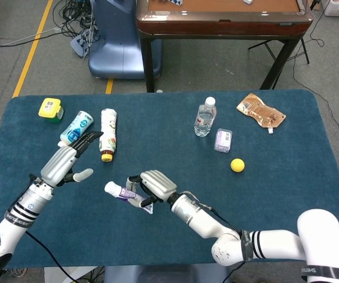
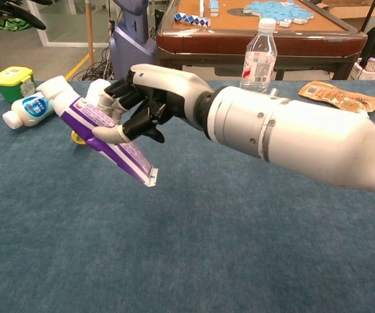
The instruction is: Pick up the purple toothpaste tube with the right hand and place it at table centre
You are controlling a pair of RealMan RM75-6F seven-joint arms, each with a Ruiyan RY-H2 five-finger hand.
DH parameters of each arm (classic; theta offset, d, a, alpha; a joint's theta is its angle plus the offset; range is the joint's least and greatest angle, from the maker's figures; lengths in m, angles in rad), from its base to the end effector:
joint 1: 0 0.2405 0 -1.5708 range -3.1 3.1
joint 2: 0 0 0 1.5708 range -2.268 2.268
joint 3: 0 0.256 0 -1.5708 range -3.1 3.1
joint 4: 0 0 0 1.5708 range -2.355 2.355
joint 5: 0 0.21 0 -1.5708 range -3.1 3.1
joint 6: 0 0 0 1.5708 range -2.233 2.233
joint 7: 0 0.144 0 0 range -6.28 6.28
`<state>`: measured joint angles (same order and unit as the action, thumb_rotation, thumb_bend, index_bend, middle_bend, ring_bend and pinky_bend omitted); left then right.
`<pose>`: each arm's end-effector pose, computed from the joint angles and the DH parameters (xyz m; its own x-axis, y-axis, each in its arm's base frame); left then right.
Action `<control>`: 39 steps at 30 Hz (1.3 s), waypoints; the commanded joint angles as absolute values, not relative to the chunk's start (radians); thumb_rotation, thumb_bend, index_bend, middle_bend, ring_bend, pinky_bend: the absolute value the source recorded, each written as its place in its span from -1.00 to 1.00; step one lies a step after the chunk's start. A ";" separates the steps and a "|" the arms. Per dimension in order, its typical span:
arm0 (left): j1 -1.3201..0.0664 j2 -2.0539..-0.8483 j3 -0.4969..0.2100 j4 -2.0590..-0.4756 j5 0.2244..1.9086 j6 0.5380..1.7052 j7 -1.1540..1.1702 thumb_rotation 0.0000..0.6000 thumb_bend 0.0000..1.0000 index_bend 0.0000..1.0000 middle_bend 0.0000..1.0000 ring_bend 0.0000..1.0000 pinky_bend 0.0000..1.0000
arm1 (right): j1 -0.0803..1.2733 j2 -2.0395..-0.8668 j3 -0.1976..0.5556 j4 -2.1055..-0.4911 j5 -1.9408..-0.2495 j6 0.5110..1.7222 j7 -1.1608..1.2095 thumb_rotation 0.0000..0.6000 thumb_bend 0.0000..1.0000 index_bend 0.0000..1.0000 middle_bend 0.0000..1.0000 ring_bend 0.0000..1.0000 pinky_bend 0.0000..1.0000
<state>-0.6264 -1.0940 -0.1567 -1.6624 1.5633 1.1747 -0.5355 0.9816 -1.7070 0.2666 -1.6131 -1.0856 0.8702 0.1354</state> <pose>-0.1558 0.3257 0.1336 -0.0059 0.2610 0.9653 0.8648 -0.4833 0.1359 0.0030 -0.3091 -0.0653 -0.0702 -0.6262 0.7765 -0.8386 -0.3845 -0.3858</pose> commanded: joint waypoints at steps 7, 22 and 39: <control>-0.664 -1.118 -0.149 -1.661 1.593 1.144 -0.486 -1.00 -0.94 -1.00 -0.90 -0.92 -0.78 | 1.006 -1.792 0.318 -1.544 -1.088 0.863 0.148 1.00 0.80 1.00 0.80 0.64 0.52; -0.689 -1.140 -0.141 -1.660 1.598 1.128 -0.491 -1.00 -0.94 -1.00 -0.91 -0.93 -0.79 | 1.062 -1.873 0.401 -1.495 -1.047 0.844 0.121 1.00 0.80 1.00 0.81 0.65 0.52; -0.692 -1.191 -0.136 -1.616 1.608 1.168 -0.534 -1.00 -0.96 -1.00 -1.00 -0.93 -0.79 | 1.080 -1.905 0.439 -1.455 -1.047 0.822 0.162 1.00 0.80 1.00 0.81 0.66 0.52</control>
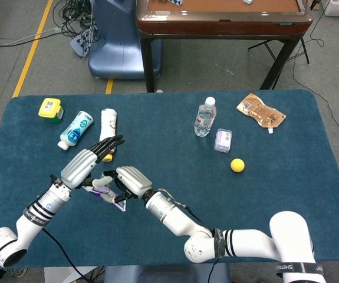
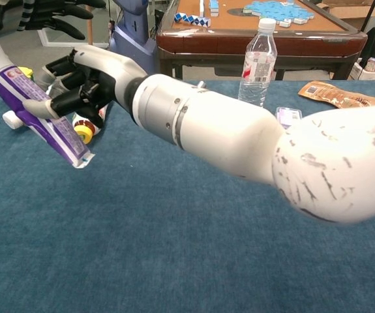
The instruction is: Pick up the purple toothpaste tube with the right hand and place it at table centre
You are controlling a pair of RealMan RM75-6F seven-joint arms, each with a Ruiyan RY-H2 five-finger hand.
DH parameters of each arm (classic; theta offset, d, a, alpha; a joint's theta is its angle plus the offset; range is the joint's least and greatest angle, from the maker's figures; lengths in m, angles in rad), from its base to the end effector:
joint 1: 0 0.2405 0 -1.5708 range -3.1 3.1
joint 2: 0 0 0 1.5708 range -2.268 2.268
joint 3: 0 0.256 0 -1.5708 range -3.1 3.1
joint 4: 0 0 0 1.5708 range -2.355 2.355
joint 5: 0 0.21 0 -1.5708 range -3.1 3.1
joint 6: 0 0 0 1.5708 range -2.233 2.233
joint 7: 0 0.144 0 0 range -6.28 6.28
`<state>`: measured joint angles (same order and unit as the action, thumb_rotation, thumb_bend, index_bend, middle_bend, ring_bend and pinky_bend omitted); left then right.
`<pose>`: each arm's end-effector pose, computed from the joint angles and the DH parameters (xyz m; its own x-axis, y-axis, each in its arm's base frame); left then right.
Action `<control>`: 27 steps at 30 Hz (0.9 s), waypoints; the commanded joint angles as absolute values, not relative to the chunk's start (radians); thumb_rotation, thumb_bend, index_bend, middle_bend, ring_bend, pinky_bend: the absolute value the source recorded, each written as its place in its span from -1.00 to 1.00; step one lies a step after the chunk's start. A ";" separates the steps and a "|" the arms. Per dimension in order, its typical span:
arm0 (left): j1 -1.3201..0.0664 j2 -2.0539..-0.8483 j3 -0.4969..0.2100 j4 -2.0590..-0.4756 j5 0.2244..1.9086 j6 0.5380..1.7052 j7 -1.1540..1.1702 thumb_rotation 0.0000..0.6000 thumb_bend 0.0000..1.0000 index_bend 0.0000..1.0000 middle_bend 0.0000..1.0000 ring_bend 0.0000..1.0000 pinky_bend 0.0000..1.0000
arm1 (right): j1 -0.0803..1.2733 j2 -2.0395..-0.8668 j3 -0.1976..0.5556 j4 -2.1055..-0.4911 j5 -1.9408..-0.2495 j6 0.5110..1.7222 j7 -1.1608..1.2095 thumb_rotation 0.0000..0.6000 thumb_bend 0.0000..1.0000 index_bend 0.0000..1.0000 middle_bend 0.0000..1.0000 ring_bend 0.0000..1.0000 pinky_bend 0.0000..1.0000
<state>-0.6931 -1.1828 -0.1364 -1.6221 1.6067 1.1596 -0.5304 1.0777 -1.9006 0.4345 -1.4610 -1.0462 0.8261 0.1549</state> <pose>-0.1342 0.3285 0.1022 0.0183 0.3168 0.9483 0.8186 -0.5493 0.1677 0.0669 -0.3179 -0.0913 -0.1985 -0.6441 0.7387 -0.7802 -0.3523 -0.5169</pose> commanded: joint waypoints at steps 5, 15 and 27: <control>-0.691 -1.211 -0.139 -1.601 1.607 1.187 -0.550 -1.00 -0.97 -1.00 -1.00 -0.93 -0.79 | 1.084 -1.916 0.449 -1.439 -1.047 0.814 0.185 1.00 0.80 1.00 0.81 0.66 0.52; -0.686 -1.236 -0.140 -1.579 1.605 1.212 -0.584 -1.00 -1.00 -1.00 -1.00 -0.93 -0.79 | 1.089 -1.941 0.459 -1.406 -1.060 0.803 0.231 1.00 0.80 1.00 0.82 0.67 0.52; -0.685 -1.262 -0.138 -1.568 1.608 1.232 -0.648 -1.00 -1.00 -1.00 -1.00 -0.93 -0.79 | 1.081 -1.959 0.461 -1.375 -1.127 0.811 0.319 1.00 0.60 1.00 0.82 0.67 0.52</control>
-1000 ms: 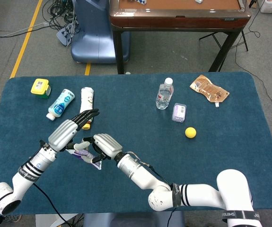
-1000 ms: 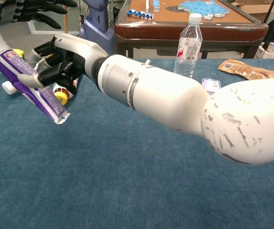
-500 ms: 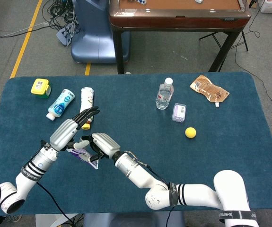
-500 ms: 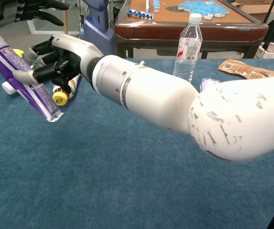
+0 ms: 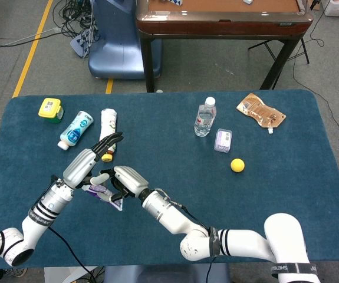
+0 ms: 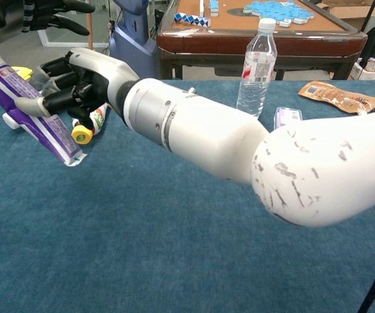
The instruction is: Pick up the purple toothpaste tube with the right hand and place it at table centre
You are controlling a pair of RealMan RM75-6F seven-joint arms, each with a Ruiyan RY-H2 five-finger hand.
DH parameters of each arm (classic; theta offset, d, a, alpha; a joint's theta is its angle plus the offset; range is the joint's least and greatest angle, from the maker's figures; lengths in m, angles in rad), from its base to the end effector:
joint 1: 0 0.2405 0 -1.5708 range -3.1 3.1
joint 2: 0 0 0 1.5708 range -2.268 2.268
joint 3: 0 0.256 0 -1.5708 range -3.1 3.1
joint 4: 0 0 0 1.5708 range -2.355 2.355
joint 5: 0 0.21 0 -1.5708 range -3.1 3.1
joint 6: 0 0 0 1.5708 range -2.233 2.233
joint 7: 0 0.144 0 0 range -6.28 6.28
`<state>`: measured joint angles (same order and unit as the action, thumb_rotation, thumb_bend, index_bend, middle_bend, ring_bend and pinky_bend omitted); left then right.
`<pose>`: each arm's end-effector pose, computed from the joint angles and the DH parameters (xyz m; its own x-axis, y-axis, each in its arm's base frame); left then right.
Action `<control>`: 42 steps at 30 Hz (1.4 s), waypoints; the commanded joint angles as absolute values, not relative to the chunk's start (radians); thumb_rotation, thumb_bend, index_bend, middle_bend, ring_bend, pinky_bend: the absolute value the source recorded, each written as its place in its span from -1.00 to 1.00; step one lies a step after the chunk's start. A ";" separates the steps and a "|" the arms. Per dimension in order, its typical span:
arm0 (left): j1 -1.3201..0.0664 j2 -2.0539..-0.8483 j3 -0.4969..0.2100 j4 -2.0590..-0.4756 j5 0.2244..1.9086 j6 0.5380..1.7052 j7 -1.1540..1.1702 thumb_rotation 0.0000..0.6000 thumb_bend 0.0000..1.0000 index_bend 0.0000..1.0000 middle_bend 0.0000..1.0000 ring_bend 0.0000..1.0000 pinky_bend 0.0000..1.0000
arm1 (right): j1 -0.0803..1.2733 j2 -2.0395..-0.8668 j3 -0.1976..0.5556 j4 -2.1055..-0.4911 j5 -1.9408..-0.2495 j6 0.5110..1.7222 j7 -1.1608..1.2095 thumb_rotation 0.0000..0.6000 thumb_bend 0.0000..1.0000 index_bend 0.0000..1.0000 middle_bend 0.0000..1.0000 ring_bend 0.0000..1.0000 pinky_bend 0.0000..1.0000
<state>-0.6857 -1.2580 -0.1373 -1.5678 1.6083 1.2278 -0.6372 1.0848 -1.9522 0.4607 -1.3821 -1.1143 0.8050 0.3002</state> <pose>-0.1345 0.3292 0.0920 -0.1225 0.3403 0.9323 0.7936 -0.5306 0.2979 0.0732 -0.3215 -0.1006 -0.2783 -0.6733 0.6850 -0.7405 -0.3038 -0.5995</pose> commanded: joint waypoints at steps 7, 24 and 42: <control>-0.686 -1.269 -0.142 -1.565 1.608 1.242 -0.649 -1.00 -1.00 -1.00 -1.00 -0.93 -0.79 | 1.074 -1.977 0.460 -1.354 -1.166 0.829 0.377 1.00 0.52 1.00 0.82 0.67 0.52; -0.672 -1.169 -0.129 -1.586 1.600 1.224 -0.568 -1.00 -1.00 -1.00 -1.00 -0.93 -0.79 | 1.089 -1.706 0.343 -1.447 -1.142 0.627 0.150 1.00 0.53 1.00 0.75 0.63 0.38; -0.630 -1.142 -0.094 -1.589 1.575 1.204 -0.445 -1.00 -1.00 -1.00 -1.00 -0.95 -0.79 | 1.157 -1.589 0.126 -1.496 -0.948 0.638 -0.295 1.00 -0.14 -0.01 -0.08 -0.20 -0.24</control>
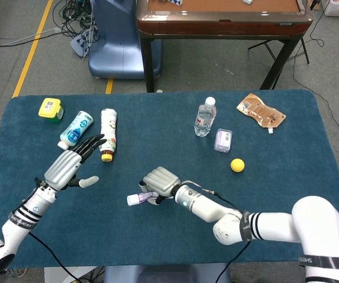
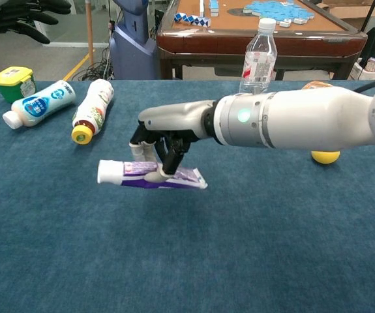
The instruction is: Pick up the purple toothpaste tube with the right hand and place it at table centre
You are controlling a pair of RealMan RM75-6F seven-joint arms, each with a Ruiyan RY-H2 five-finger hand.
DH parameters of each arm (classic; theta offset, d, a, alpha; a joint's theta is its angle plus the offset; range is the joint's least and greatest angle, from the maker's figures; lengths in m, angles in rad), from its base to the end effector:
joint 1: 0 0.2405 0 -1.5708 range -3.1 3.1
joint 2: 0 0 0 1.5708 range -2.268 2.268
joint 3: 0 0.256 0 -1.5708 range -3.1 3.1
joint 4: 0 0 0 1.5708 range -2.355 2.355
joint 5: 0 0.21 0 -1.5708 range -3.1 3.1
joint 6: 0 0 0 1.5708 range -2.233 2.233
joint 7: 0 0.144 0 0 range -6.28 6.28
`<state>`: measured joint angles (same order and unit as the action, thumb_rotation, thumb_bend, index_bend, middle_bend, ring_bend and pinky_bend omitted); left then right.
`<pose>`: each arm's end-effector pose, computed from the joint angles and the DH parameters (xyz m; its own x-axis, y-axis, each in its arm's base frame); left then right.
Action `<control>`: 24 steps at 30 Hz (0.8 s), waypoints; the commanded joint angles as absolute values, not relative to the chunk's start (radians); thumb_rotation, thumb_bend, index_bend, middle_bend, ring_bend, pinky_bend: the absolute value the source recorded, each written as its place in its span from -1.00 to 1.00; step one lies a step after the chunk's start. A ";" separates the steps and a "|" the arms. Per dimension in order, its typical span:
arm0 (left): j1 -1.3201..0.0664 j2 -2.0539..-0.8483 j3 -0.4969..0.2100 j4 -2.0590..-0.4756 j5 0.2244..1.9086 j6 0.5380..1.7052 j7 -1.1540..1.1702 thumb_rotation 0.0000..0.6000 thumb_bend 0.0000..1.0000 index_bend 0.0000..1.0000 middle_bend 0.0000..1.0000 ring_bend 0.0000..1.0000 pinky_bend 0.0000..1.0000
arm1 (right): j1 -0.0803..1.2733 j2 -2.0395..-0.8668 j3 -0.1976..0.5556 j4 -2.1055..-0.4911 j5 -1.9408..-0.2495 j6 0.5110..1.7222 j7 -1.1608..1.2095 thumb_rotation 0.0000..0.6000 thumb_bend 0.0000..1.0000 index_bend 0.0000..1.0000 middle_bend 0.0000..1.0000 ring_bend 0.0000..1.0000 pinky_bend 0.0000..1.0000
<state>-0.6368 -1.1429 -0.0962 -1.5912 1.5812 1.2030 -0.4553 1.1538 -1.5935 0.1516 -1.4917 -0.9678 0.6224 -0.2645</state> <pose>-0.1705 0.3237 0.1187 0.1006 0.2320 0.9675 0.8626 -0.5050 0.0314 -0.0235 -0.3420 -0.0750 0.5569 -0.4653 0.6880 -0.7338 -0.6638 0.1450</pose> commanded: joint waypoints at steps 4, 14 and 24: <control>-0.619 -1.141 -0.091 -1.587 1.563 1.204 -0.432 -1.00 -1.00 -1.00 -1.00 -0.95 -0.79 | 1.149 -1.566 0.110 -1.526 -0.928 0.656 -0.316 1.00 -0.35 -0.46 -0.36 -0.42 -0.33; -0.588 -1.124 -0.087 -1.568 1.498 1.177 -0.371 -1.00 -1.00 -1.00 -1.00 -0.95 -0.79 | 1.038 -1.412 0.114 -1.675 -1.025 0.820 -0.272 1.00 -0.54 -1.00 -0.76 -0.68 -0.45; -0.514 -1.126 -0.077 -1.551 1.405 1.207 -0.181 1.00 -1.00 -1.00 -1.00 -0.95 -0.79 | 0.818 -1.221 0.046 -1.789 -1.138 1.067 -0.238 1.00 -0.53 -0.62 -0.36 -0.46 -0.31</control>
<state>-0.5354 -1.1220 -0.0825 -1.5581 1.4209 1.1901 -0.2139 0.8650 -1.2506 0.0711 -1.7667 -1.1062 1.0195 -0.2474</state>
